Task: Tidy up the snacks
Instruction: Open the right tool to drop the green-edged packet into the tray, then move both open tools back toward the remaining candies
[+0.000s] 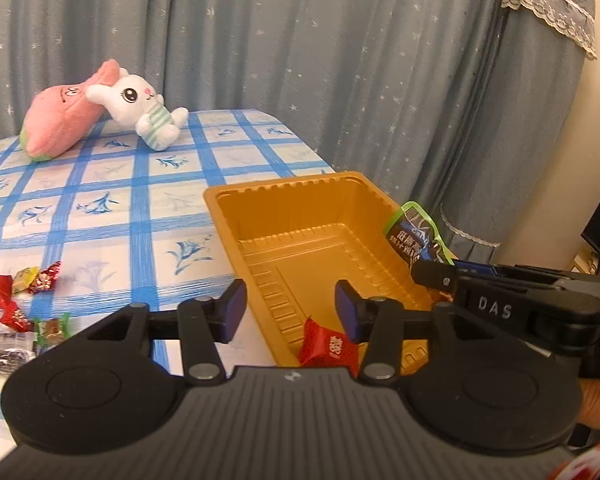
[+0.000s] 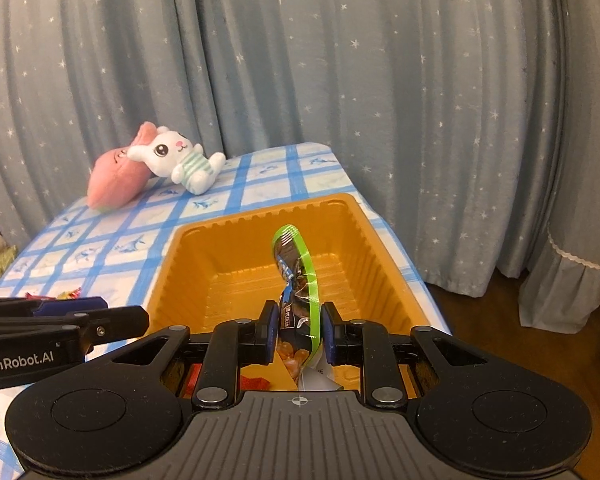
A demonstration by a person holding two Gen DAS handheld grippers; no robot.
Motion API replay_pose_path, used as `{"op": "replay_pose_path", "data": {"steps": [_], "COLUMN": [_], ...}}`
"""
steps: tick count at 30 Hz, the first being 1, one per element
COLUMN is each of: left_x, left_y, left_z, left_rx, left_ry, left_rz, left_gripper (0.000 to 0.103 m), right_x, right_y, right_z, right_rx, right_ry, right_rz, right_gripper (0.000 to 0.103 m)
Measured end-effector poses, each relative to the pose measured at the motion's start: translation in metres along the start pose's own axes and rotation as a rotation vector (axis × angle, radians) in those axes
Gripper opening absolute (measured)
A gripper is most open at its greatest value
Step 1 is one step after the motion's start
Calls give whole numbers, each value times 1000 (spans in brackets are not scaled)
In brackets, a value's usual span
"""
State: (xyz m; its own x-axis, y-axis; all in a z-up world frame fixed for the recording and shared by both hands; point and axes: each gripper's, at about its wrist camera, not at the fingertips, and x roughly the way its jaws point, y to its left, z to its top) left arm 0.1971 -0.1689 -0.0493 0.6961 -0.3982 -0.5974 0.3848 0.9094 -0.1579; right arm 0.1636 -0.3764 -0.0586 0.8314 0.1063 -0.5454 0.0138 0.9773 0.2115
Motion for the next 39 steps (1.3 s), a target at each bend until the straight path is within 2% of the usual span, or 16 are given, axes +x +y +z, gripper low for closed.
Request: {"op": "replay_pose_path", "data": {"steps": [3,7,20,39], "left_x": [-4,-10,-28,-65], "left_y": [5,10,23,73], "left_z": [-1,-4,-9,-17], "left_rx": [-4,-10,-28,-50], "left_ry": [-1,-3,-12,-28], "left_rz": [12,26,59,163], "left_gripper": [48,51,51,53], "right_x": [0,-2,-11,-4], "right_y": [1,0,10,78], "right_z": [2,3,0,4], "right_rx": [7,15,-2,-95], "right_ry": [-11,-26,-35,-23], "right_rz": [3,-9,6,99], "right_gripper": [25,46,47,47]}}
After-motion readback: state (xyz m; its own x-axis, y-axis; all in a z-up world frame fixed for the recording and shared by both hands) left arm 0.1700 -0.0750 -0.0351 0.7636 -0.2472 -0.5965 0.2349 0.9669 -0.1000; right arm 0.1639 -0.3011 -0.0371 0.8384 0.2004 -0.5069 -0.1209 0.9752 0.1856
